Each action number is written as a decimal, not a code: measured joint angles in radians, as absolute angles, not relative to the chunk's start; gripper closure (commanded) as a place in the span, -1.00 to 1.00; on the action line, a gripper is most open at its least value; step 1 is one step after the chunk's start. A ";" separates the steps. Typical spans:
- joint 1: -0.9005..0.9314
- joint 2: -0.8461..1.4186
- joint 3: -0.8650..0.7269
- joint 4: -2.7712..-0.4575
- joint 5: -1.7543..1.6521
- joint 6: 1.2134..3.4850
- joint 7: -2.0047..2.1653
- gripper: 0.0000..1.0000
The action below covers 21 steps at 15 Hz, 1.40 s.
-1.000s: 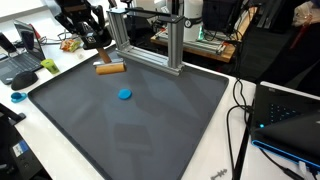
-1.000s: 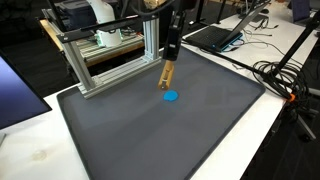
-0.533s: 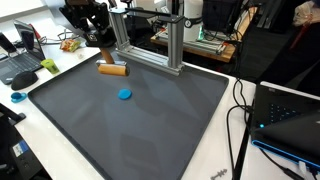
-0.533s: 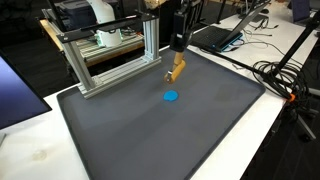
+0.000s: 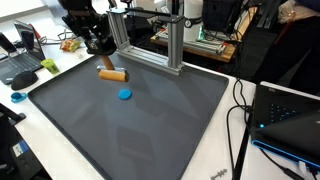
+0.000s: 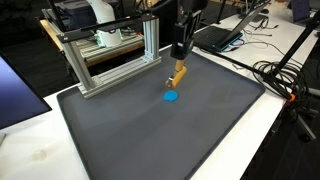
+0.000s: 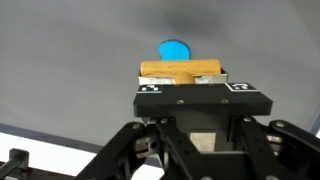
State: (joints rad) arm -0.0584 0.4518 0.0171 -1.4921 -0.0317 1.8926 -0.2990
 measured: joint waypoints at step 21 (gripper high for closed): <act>-0.008 0.484 -0.026 -1.693 -0.039 2.132 0.136 0.57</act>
State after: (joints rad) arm -0.0083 0.4839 -0.0261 -1.6926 -0.0388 2.1319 0.1358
